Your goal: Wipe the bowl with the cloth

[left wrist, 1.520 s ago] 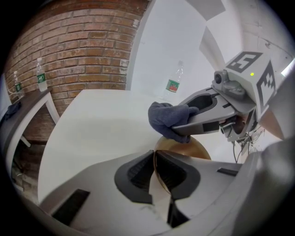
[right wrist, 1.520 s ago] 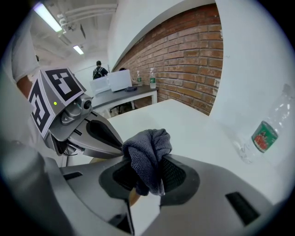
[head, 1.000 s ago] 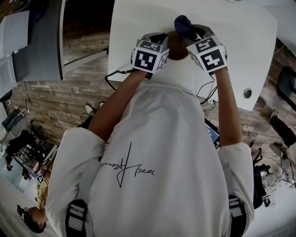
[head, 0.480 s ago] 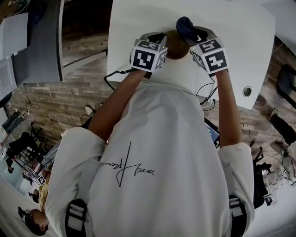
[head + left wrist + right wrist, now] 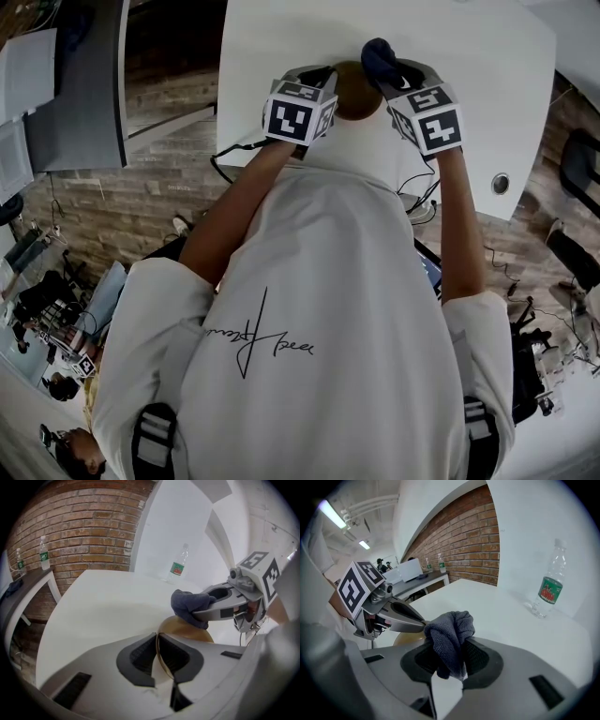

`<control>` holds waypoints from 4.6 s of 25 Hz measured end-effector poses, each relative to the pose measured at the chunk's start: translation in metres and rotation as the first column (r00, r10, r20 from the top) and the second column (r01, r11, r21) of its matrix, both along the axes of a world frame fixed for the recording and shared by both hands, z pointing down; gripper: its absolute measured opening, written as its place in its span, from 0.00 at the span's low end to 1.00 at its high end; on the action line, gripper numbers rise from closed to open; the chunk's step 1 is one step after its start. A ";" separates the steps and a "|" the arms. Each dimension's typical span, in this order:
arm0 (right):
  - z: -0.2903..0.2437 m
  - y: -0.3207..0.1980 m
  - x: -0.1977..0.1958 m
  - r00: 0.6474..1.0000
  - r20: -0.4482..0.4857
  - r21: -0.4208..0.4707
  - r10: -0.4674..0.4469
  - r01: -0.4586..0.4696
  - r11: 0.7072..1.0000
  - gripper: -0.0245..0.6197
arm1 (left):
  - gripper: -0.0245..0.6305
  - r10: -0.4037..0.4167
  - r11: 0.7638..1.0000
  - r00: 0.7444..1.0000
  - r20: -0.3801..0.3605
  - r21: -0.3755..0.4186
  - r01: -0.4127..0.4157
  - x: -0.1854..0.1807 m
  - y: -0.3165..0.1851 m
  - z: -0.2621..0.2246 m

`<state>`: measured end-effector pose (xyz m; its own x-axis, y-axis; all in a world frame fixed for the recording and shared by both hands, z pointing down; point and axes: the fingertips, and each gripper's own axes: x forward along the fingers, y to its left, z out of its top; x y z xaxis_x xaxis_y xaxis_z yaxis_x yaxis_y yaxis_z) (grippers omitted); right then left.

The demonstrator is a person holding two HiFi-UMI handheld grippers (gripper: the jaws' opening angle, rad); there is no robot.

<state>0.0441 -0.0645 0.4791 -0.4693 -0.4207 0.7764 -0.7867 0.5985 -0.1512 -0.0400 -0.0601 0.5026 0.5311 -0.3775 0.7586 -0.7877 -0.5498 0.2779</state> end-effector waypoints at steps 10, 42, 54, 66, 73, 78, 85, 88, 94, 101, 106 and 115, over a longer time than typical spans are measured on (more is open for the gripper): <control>0.002 0.011 0.017 0.997 0.036 -0.016 0.075 -0.075 0.997 0.19 | 0.07 0.002 1.000 1.000 -0.004 0.002 -0.002 0.007 0.001 0.000; 0.018 0.065 0.039 0.986 -0.029 -0.083 0.164 -0.166 0.983 0.19 | 0.07 -0.014 1.000 1.000 -0.015 -0.007 0.014 0.007 0.002 -0.003; 0.024 0.078 0.040 0.984 -0.020 -0.114 0.176 -0.177 0.978 0.19 | 0.07 -0.027 0.999 0.999 -0.021 -0.022 0.027 0.010 -0.001 0.000; 0.024 0.093 0.038 0.985 -0.026 -0.133 0.173 -0.175 0.976 0.19 | 0.07 -0.038 0.999 0.999 -0.031 -0.029 0.037 0.012 0.000 0.001; 0.023 0.103 0.035 0.987 -0.030 -0.151 0.158 -0.161 0.975 0.19 | 0.07 -0.045 0.998 0.998 -0.032 -0.033 0.044 0.010 0.000 0.001; 0.024 0.109 0.032 0.988 -0.035 -0.159 0.152 -0.156 0.975 0.19 | 0.07 -0.048 0.998 0.998 -0.035 -0.033 0.046 0.010 0.000 0.000; 0.025 0.119 0.024 0.992 -0.039 -0.166 0.123 -0.128 0.978 0.19 | 0.07 -0.053 0.998 0.998 -0.034 -0.031 0.052 0.008 -0.001 0.001; 0.025 0.122 0.021 0.993 -0.037 -0.176 0.112 -0.116 0.977 0.19 | 0.07 -0.052 0.998 0.998 -0.036 -0.035 0.051 0.008 -0.001 0.002; 0.025 0.129 0.018 0.996 -0.041 -0.190 0.080 -0.086 0.978 0.19 | 0.07 -0.056 0.998 0.998 -0.033 -0.040 0.055 0.009 -0.001 0.003; 0.025 0.138 0.008 0.998 -0.069 -0.192 0.003 -0.016 0.981 0.19 | 0.06 -0.058 0.998 0.998 -0.036 -0.037 0.057 0.011 -0.002 0.002; 0.027 0.148 -0.008 0.997 -0.052 -0.205 -0.058 0.046 0.978 0.19 | 0.06 -0.061 0.997 0.997 -0.048 -0.043 0.059 0.012 -0.001 0.002; 0.028 0.148 -0.012 0.998 -0.034 -0.206 -0.062 0.054 0.977 0.19 | 0.08 -0.064 0.997 0.997 -0.046 -0.036 0.062 0.012 -0.001 0.003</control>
